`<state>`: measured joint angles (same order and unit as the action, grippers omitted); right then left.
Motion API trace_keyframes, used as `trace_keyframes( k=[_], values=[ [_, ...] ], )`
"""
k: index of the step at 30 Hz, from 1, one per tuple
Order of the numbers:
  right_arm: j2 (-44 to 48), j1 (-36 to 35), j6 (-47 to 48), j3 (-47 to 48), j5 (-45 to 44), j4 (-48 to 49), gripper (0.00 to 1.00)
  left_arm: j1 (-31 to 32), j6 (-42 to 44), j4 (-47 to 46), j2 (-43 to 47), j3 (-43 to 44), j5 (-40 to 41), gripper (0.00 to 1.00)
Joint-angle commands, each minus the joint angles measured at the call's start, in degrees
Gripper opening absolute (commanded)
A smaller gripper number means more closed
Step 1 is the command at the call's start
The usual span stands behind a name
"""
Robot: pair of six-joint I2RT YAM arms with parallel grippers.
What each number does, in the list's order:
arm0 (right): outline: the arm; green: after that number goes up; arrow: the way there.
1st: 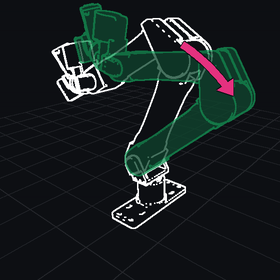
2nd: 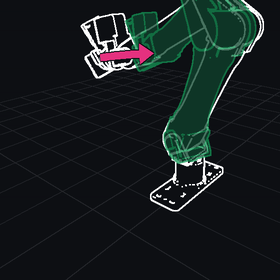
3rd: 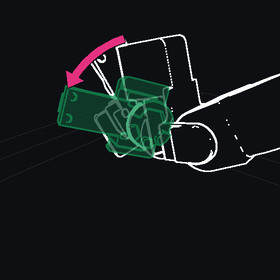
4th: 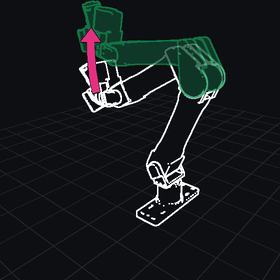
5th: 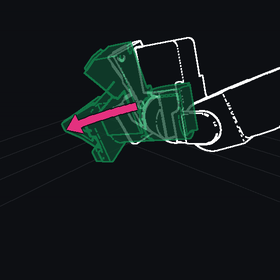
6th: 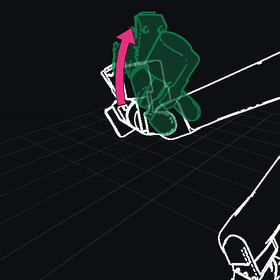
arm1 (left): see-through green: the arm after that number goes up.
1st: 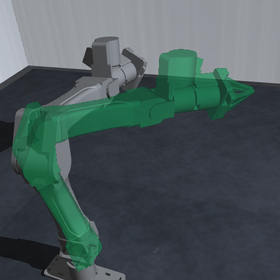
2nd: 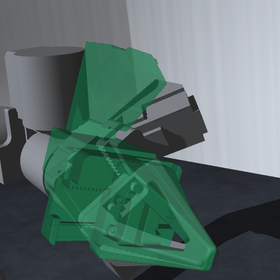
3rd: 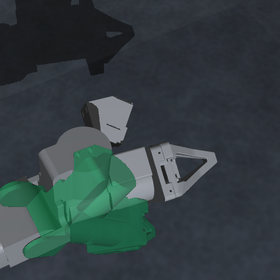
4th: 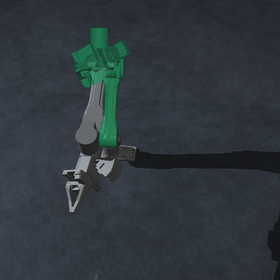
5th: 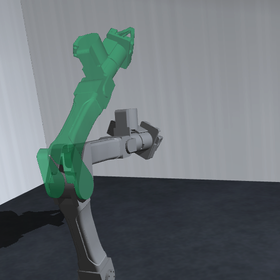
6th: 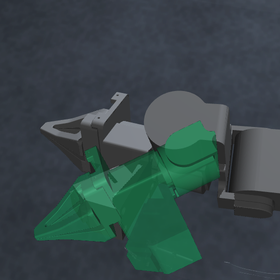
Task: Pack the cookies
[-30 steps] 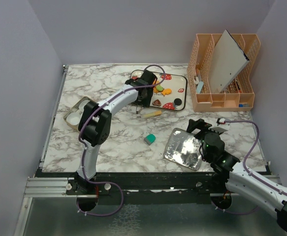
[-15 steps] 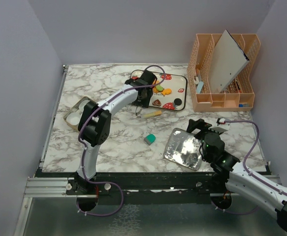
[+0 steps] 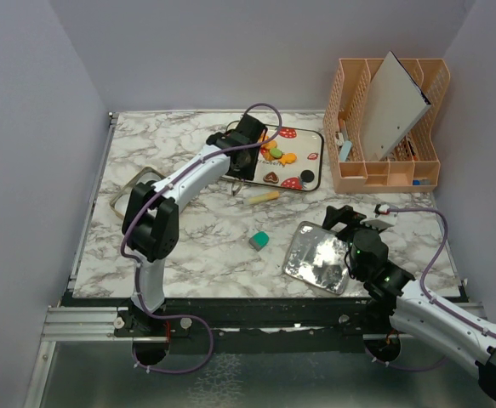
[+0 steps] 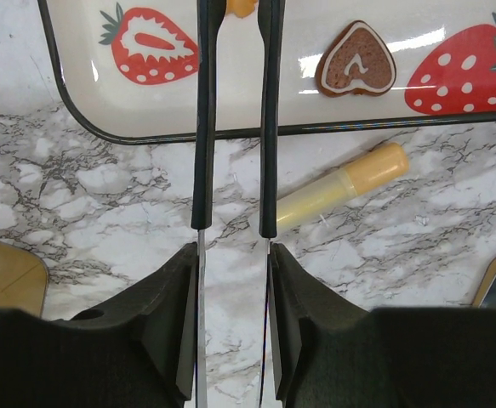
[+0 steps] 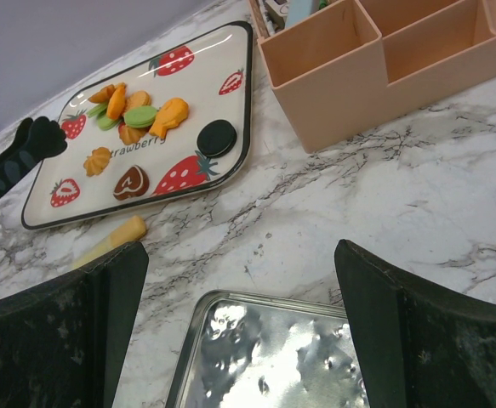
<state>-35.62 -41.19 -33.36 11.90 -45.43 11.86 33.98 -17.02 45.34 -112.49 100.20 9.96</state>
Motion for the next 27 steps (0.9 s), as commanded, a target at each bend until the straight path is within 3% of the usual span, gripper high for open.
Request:
trace_keyframes(
  k=[1, 9, 27],
  values=[
    [-0.19, -0.12, 0.46, 0.36, -0.85, -0.63, 1.00, 0.08, -0.09, -0.06, 1.82, -1.41, 1.45, 0.34],
    [0.29, -0.12, 0.50, 0.41, -1.06, -1.07, 1.00, -0.74, 0.49, 0.01, -1.13, 0.34, 0.32, 0.50],
    [0.31, -0.12, 0.58, 0.40, -1.14, -1.16, 1.00, -2.51, 1.19, -0.02, -6.86, 4.39, -2.62, 0.51]
  ],
)
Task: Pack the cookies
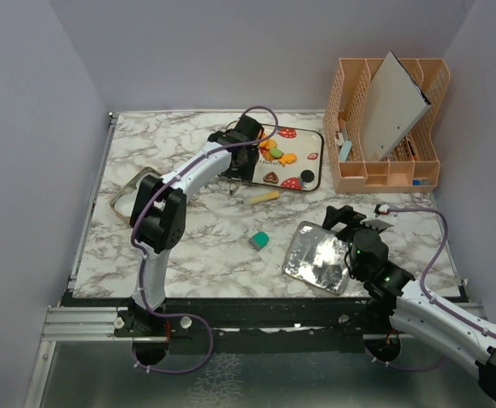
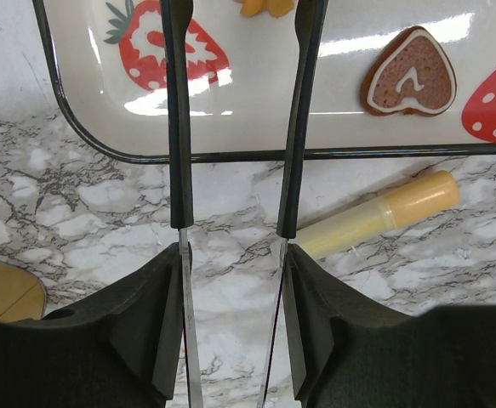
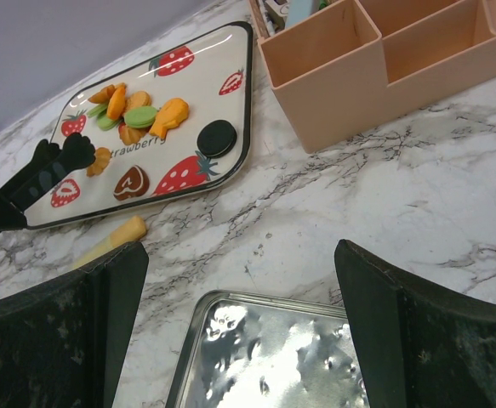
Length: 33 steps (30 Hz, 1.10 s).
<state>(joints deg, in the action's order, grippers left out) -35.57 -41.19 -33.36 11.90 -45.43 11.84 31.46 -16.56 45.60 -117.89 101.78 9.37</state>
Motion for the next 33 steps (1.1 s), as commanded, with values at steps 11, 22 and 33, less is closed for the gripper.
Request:
trace_keyframes(
  k=[11, 22, 33],
  values=[
    [0.09, -0.12, 0.62, 0.45, -1.06, -1.03, 1.00, 0.01, 0.82, -0.29, -3.12, 2.82, -2.11, 0.51],
    [0.07, -0.12, 0.67, 0.40, -1.15, -1.03, 1.00, -0.01, 1.44, 0.29, -3.42, 3.43, -1.54, 0.34],
    [-0.13, -0.12, 0.67, 0.40, -1.06, -0.77, 1.00, 0.04, 0.68, 0.44, 3.30, 0.84, -2.05, 0.07]
  ],
)
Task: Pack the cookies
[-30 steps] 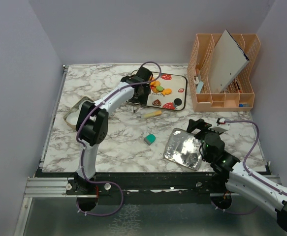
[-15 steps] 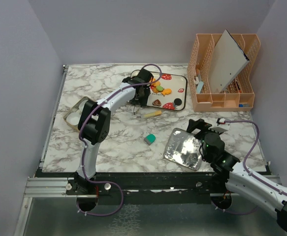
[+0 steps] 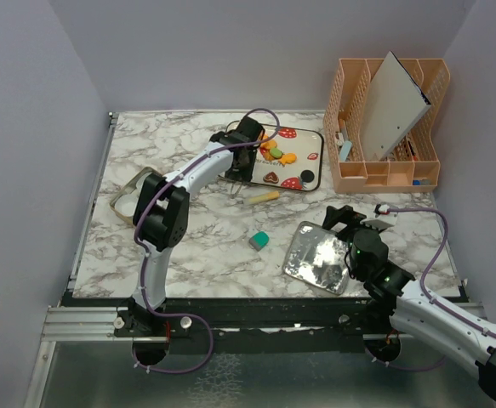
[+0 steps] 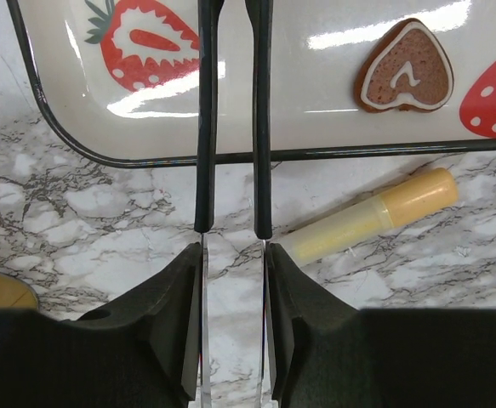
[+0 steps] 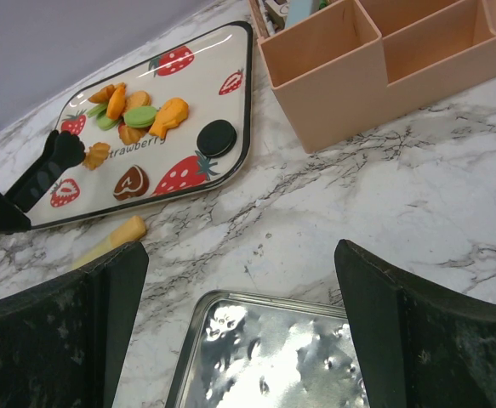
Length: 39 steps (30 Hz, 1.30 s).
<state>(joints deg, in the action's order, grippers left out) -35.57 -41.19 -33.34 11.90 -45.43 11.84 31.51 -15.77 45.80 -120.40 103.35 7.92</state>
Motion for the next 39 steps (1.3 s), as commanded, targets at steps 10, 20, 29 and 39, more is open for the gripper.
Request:
trace_keyframes(
  k=[10, 20, 29, 39],
  values=[
    [-0.66, -0.12, 0.77, 0.49, -0.84, -0.66, 1.00, -0.04, -0.05, 0.34, 6.42, -0.07, 0.02, 0.37],
    [-0.17, -0.12, 0.82, 0.39, -0.93, -0.69, 1.00, -0.11, 0.17, 0.61, 3.42, 2.78, 0.63, 0.49],
    [-0.70, -0.12, 1.24, 0.50, -0.28, -0.35, 1.00, -0.58, 0.35, 0.60, 1.94, 4.31, -0.04, 0.53],
    [-2.89, -0.12, 4.23, 0.66, 6.59, 4.11, 1.00, -1.50, 0.18, -0.07, 4.79, 0.84, -3.91, 0.53]
  ],
)
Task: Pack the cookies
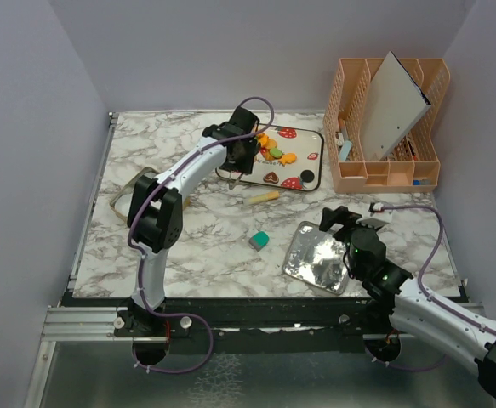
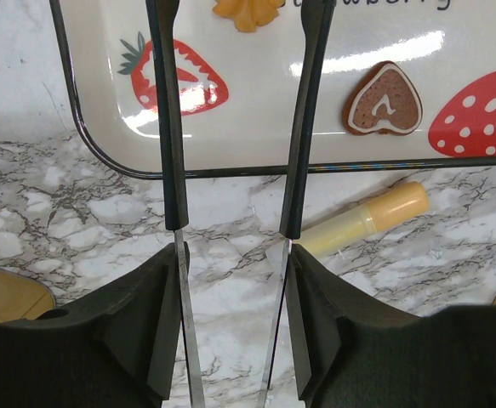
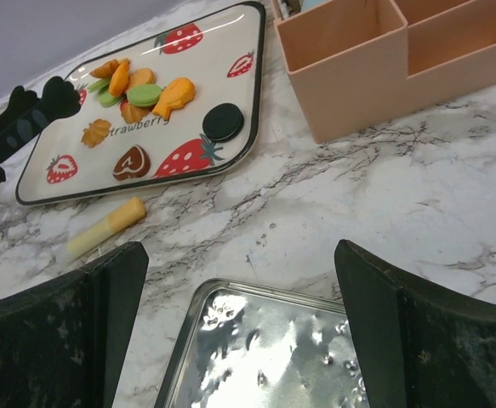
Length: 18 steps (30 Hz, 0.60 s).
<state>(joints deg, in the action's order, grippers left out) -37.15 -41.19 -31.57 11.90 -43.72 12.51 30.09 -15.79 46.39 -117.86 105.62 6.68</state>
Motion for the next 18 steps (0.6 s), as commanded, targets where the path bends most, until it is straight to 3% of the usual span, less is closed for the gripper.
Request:
trace_keyframes(
  k=[1, 7, 18],
  values=[
    [-1.95, -0.12, 2.71, 0.96, 6.39, 4.18, 1.00, 0.03, 0.37, -0.83, 3.07, -2.33, -2.84, 0.53],
    [-7.90, -0.12, 2.08, 7.75, 12.91, 1.95, 1.00, 0.39, 1.18, -2.08, 9.28, -7.80, -4.80, 0.52],
    [-26.29, 0.01, 4.94, 25.86, 13.41, 0.47, 1.00, 3.40, 1.64, -7.60, 20.18, -18.82, -12.30, 0.52]
  ],
)
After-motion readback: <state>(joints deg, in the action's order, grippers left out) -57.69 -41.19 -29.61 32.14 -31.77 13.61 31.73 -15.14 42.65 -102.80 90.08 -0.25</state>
